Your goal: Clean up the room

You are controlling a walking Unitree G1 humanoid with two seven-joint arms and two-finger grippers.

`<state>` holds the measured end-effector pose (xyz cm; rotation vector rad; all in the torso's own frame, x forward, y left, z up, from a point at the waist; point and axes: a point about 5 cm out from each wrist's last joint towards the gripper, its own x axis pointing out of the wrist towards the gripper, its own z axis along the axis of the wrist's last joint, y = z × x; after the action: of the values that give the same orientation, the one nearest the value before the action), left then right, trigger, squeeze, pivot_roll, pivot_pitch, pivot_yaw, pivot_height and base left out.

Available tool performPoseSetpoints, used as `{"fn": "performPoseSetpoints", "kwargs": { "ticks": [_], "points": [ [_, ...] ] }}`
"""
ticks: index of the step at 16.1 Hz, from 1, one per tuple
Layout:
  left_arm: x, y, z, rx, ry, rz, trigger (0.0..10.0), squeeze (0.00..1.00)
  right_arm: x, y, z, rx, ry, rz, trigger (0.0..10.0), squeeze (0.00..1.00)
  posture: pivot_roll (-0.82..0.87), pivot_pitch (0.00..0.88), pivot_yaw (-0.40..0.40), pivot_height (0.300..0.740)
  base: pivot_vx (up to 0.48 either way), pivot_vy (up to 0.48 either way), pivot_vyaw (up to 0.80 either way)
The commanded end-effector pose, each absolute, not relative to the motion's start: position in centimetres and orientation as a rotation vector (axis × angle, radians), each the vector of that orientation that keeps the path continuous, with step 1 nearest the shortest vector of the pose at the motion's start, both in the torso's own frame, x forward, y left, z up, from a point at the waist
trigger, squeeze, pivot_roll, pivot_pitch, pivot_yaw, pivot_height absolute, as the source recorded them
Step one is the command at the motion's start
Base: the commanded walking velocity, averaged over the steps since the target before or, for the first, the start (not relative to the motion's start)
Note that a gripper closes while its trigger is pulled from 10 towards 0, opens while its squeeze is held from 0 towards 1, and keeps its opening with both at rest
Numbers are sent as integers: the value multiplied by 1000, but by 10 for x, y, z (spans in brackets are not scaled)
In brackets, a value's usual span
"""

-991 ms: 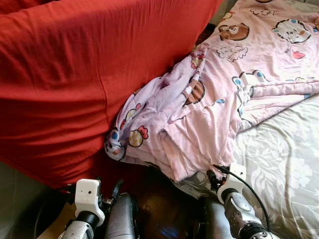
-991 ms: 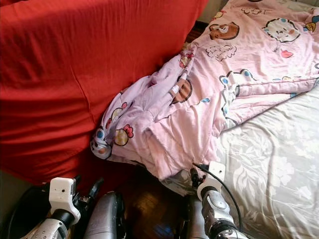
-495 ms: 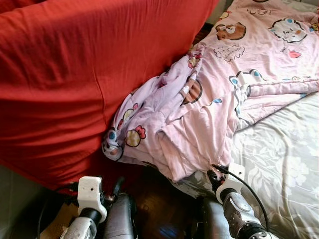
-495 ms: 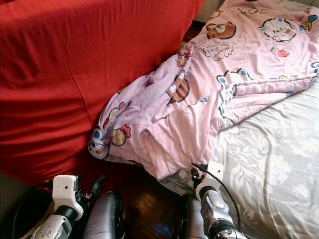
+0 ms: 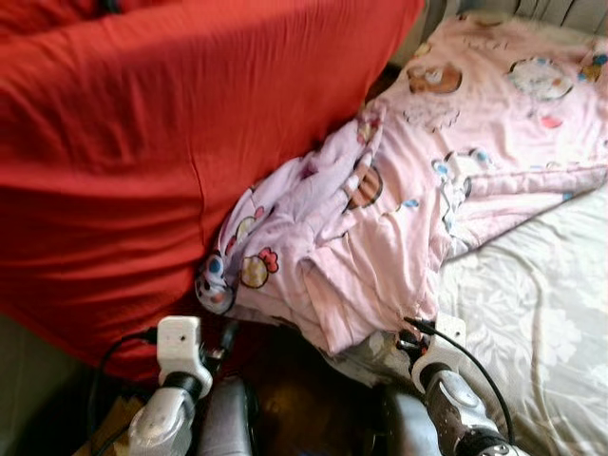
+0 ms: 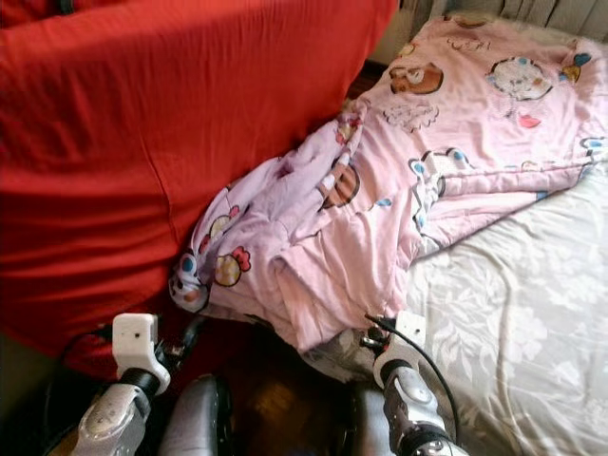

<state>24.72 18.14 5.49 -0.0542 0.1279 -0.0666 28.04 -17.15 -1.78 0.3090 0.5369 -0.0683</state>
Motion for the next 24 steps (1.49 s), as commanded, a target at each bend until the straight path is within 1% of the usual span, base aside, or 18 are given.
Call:
{"fn": "performPoseSetpoints", "kwargs": {
  "ticks": [1,5,6,9,11,12,15,17,18,19,21,24],
  "points": [
    [247,183,50,-54,139,-56,10000,0,275,-173,-22,318,550,-73,0,0,74,56,-9,602,0,0,0],
    [258,185,46,-51,133,-57,10000,0,262,-178,-33,287,600,-97,0,0,47,16,-13,602,0,0,0],
    [261,186,46,-50,131,-56,10000,0,252,-180,-40,323,616,-134,0,0,40,7,-12,602,0,0,0],
    [264,184,44,-49,128,-62,10000,0,236,-185,-51,386,655,-210,0,0,20,0,-7,602,0,0,0],
    [267,183,42,-42,124,-79,10000,0,225,-187,-59,392,716,-215,0,0,7,0,-10,602,0,0,0],
    [268,183,42,-40,123,-80,10000,0,220,-187,-63,367,756,-200,0,0,1,0,-10,602,0,0,0],
    [271,182,42,-34,117,-85,10000,0,223,-191,-59,339,719,-198,0,0,1,0,-6,602,0,0,0],
    [273,182,42,-22,112,-97,10000,0,228,-197,-55,290,711,-191,0,0,-9,0,-1,602,0,0,0],
    [274,182,42,-20,111,-100,10000,0,229,-199,-54,273,711,-182,10000,0,-12,0,1,602,0,0,0],
    [275,182,42,-19,110,-103,10000,0,232,-200,-52,260,702,-174,10000,0,-12,0,1,602,0,0,0],
    [276,180,43,-17,104,-110,10000,0,242,-205,-41,258,615,-180,10000,0,-16,0,4,602,0,0,0],
    [275,179,37,-15,123,-115,10000,0,247,-201,-35,220,557,-129,10000,0,-22,0,7,602,0,0,0]
  ]
}}
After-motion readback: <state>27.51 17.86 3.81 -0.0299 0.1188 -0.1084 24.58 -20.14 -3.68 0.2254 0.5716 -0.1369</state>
